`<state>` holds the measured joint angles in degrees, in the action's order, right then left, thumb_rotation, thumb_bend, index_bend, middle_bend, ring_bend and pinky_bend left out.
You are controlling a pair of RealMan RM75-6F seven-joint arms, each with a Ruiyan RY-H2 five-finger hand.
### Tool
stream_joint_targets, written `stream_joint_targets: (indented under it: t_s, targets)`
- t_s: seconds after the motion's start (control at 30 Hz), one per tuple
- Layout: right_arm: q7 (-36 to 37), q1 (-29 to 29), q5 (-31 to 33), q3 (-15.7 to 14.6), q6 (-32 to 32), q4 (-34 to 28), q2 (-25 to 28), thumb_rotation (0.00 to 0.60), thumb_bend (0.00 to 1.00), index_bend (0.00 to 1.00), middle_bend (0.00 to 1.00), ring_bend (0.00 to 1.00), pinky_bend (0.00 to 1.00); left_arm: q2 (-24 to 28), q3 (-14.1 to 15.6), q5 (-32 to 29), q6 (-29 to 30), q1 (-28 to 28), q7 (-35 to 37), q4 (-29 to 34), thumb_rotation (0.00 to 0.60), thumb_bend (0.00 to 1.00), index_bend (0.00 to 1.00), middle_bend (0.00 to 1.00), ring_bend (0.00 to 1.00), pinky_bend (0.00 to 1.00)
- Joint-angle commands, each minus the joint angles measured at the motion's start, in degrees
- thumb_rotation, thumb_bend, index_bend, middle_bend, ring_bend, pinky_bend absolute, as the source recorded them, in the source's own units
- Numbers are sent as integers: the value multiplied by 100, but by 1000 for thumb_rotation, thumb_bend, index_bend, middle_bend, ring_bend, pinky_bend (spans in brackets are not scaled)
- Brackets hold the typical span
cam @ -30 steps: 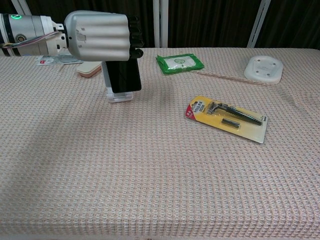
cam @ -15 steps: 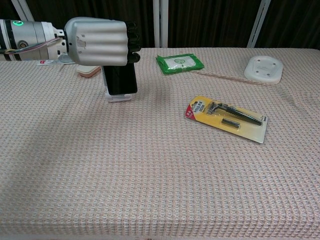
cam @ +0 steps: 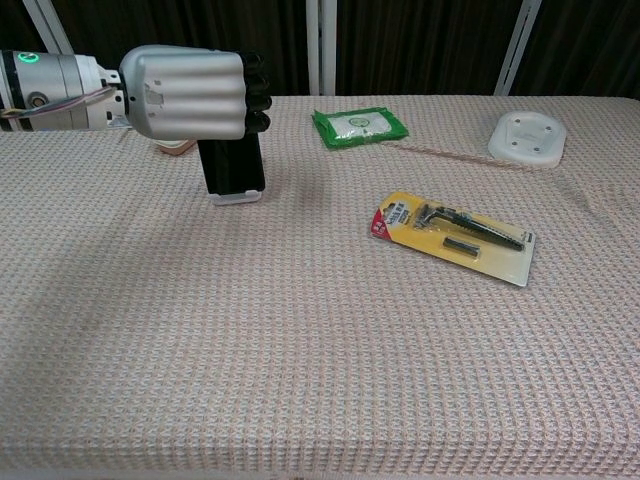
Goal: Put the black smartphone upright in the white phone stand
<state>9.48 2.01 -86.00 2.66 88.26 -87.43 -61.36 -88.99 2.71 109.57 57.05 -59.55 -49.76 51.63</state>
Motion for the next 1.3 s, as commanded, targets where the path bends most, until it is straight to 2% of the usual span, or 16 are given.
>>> stream_joint_targets:
  t_s: [0.03, 0.17, 0.3, 0.37, 0.5, 0.63, 0.8, 1.13, 1.23, 1.3]
  targets:
    - [2, 2, 5, 3, 3, -4, 7, 600, 276, 0, 0, 0, 0, 4, 10, -4, 19, 6, 11, 20, 600, 465, 562, 558, 446, 411]
    - [9, 4, 7, 3, 4, -5, 9, 600, 276, 0, 0, 0, 0, -7, -21, -59, 19, 10, 18, 44, 600, 464, 550, 545, 438, 409]
    - [27, 11, 10, -3, 2, 2, 15, 600, 276, 0, 0, 0, 0, -25, -134, -249, -9, 71, -16, 107, 600, 439, 471, 473, 392, 379]
    - [39, 18, 20, 0, 8, 8, 29, 600, 276, 0, 0, 0, 0, -5, -173, -356, -92, 98, -76, 157, 600, 422, 399, 397, 348, 343]
    - [54, 27, 48, 22, 29, 16, 38, 600, 279, 0, 0, 0, 0, 75, -202, -525, -336, 137, -312, 331, 600, 374, 153, 212, 198, 273]
    - [60, 26, 55, 22, 19, 41, 22, 600, 279, 0, 0, 0, 0, 105, -199, -609, -437, 171, -415, 495, 600, 301, 51, 99, 123, 249]
    - [60, 32, 85, 27, 9, 44, 10, 600, 279, 0, 0, 0, 0, 128, -175, -563, -383, 151, -349, 553, 600, 242, 18, 25, 86, 232]
    - [57, 40, 74, 39, 38, 25, 8, 600, 280, 0, 0, 0, 0, 360, -265, -834, -344, 331, -378, 887, 600, 147, 1, 0, 53, 207]
    - [81, 41, 53, 47, 66, 16, 15, 600, 280, 0, 0, 0, 0, 542, -440, -1172, -49, 629, -365, 1258, 600, 109, 0, 0, 52, 206]
    - [103, 50, 28, 43, 92, 18, 35, 600, 279, 0, 0, 0, 0, 694, -681, -1603, 397, 1011, -301, 1671, 600, 91, 0, 0, 53, 207]
